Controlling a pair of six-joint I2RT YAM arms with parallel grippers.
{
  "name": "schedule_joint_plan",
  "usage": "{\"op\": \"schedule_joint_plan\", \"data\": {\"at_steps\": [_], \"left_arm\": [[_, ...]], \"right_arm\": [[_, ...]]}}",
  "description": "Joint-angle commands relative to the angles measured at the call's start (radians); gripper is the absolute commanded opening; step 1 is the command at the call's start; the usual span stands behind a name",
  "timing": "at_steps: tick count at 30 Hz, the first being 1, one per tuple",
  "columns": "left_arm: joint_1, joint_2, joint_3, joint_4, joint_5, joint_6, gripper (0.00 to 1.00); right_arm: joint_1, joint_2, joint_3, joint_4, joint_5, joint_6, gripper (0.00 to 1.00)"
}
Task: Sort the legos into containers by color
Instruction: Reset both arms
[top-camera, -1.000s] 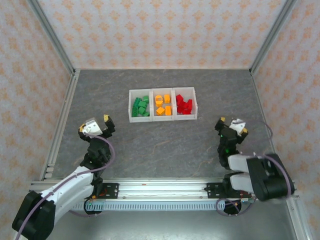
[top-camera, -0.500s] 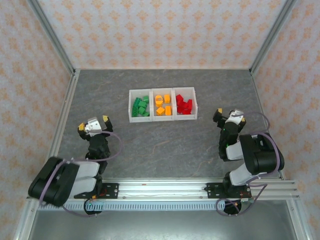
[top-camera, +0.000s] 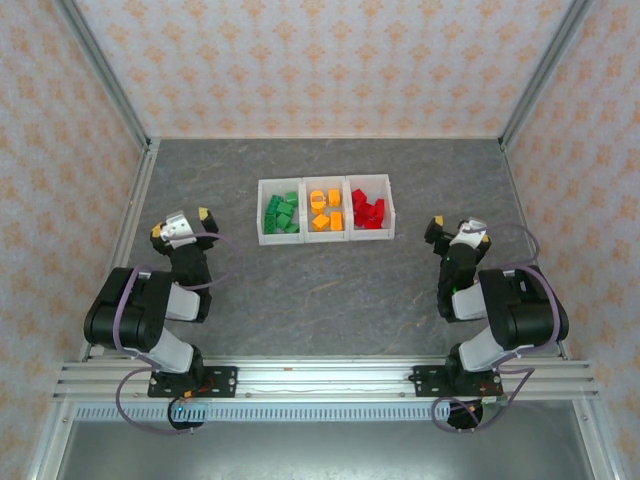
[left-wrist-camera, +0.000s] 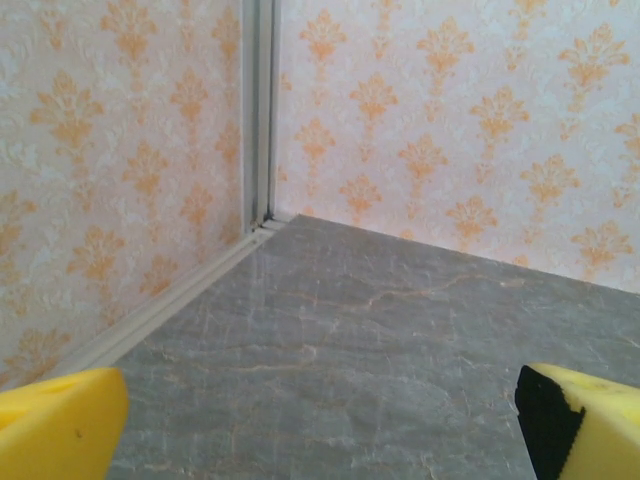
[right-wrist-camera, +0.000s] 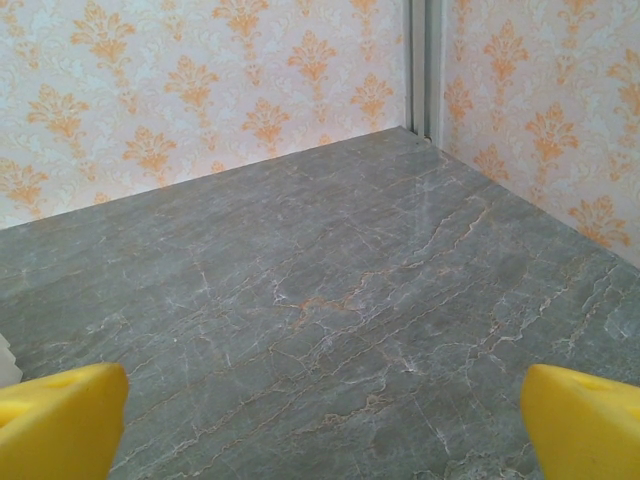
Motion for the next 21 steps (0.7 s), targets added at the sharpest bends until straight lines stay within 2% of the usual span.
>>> {"op": "schedule_joint_plan", "data": {"at_steps": [1, 12, 21], "left_arm": [[-0.002, -0.004, -0.007, -0.05, 0.047, -0.045, 0.99], [-0.01, 0.0, -0.01, -0.033, 0.039, -0.033, 0.99], [-0.053, 0.009, -0.012, -0.003, 0.032, 0.022, 0.99]], "right_arm": [[-0.005, -0.014, 0.019, 0.0, -0.005, 0.009, 1.0], [-0.005, -0.013, 0.019, 0.0, -0.005, 0.009, 1.0], [-0.009, -0.015, 0.019, -0.005, -0.02, 0.009, 1.0]]}}
